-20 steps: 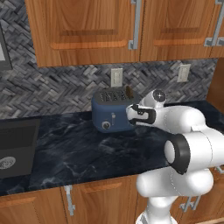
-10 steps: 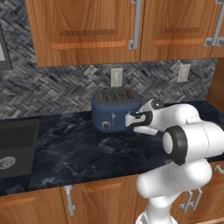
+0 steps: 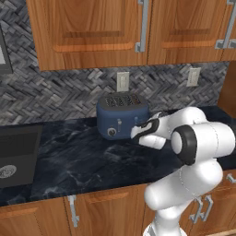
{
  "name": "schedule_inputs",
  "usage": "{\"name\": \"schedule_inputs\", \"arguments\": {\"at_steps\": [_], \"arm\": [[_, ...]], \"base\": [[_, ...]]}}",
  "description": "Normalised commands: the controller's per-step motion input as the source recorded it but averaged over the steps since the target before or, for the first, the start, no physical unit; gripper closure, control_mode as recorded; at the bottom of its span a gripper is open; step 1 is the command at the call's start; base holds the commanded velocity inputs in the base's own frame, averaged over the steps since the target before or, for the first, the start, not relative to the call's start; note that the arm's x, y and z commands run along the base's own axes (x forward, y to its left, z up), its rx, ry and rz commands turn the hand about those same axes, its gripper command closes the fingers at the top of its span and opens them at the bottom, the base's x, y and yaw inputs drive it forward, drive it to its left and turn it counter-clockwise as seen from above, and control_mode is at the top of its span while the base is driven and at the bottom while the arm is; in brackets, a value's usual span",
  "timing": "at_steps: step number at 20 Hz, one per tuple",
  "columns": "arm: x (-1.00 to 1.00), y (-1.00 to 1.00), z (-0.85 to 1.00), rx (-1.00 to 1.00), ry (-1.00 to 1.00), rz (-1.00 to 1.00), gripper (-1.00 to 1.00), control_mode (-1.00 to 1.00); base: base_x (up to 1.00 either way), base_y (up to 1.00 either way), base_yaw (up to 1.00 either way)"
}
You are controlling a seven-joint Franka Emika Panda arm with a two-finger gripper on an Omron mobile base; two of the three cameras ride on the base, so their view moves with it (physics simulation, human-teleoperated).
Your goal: Start the toaster. Once the lever pops up, take the bread to the plate on the dining counter.
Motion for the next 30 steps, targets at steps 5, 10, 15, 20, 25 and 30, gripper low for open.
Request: {"name": "schedule_inputs", "arguments": {"at_steps": [5,10,15,20,25,30], "arm": [[-0.15,-0.01,0.2,0.0,-0.04,-0.01,-1.0,-1.0],[-0.03,0.0,0.55,0.0,-0.14,-0.01,-1.0,-1.0],[0.0,0.0,0.57,0.0,-0.35,0.0,-1.0,-1.0],[0.0,0.0,0.65,-0.01,-0.43,-0.03,-1.0,-1.0],[0.0,0.0,0.38,0.0,-0.22,-0.03,-1.0,-1.0],[0.36,0.05,0.0,0.0,0.01,-0.04,-1.0,-1.0]], "base": [[0.0,0.0,0.0],[0.0,0.0,0.0],[0.0,0.0,0.0],[0.0,0.0,0.0],[0.0,0.0,0.0],[0.0,0.0,0.0]]}}
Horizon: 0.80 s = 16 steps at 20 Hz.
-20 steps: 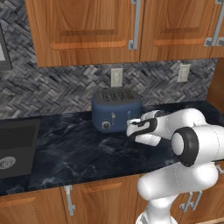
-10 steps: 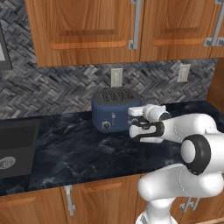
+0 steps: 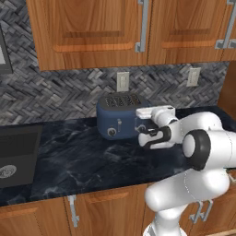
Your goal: Start the toaster. Once the lever pops up, take the bread to the plate on the dining counter.
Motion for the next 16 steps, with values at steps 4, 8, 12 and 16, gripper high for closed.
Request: {"name": "schedule_inputs", "arguments": {"at_steps": [4,8,12,16], "arm": [[0.66,0.24,0.0,0.0,0.01,-0.04,-1.0,-1.0],[0.5,0.26,0.04,0.0,0.01,-0.06,-1.0,-1.0],[0.26,0.21,0.02,0.0,0.07,-0.05,-1.0,-1.0],[0.18,0.26,0.03,0.0,0.08,-0.06,-1.0,-1.0]], "base": [[0.0,0.0,0.0],[0.0,0.0,0.0],[0.0,0.0,0.0],[0.0,0.0,0.0]]}}
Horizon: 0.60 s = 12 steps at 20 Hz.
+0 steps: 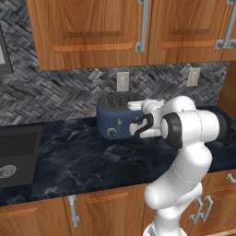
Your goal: Start the toaster. Once the lever pops up, take the bread to the plate on the dining counter.
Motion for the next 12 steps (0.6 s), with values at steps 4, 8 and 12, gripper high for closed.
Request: {"name": "schedule_inputs", "arguments": {"at_steps": [4,8,12], "arm": [[0.08,0.26,0.0,0.0,0.07,-0.04,-1.0,-1.0],[-0.02,0.15,0.02,0.0,0.01,-0.01,-1.0,-1.0],[0.0,0.01,0.0,0.0,0.05,0.0,-1.0,-1.0]], "base": [[0.0,0.0,0.0],[0.0,0.0,0.0],[0.0,0.0,0.0]]}}
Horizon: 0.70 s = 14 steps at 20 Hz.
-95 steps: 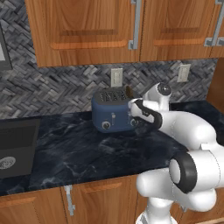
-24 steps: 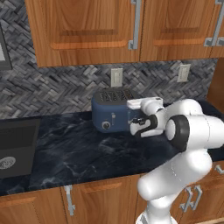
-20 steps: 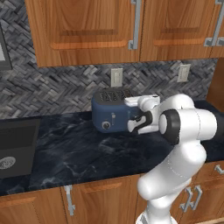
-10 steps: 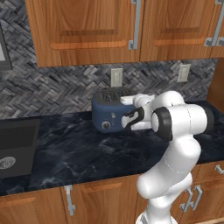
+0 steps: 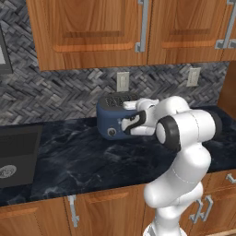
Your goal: Start the toaster. Once the lever pops up, take the bread to the plate on the dining counter.
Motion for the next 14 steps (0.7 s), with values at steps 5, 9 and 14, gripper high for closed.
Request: {"name": "schedule_inputs", "arguments": {"at_steps": [5,9,14], "arm": [[0.0,-0.02,-0.01,0.0,0.02,0.0,-1.0,-1.0],[0.0,-0.11,0.0,0.0,0.01,0.0,-1.0,-1.0],[0.0,-0.26,0.0,0.0,0.01,0.0,-1.0,-1.0]], "base": [[0.0,0.0,0.0],[0.0,0.0,0.0],[0.0,0.0,0.0]]}}
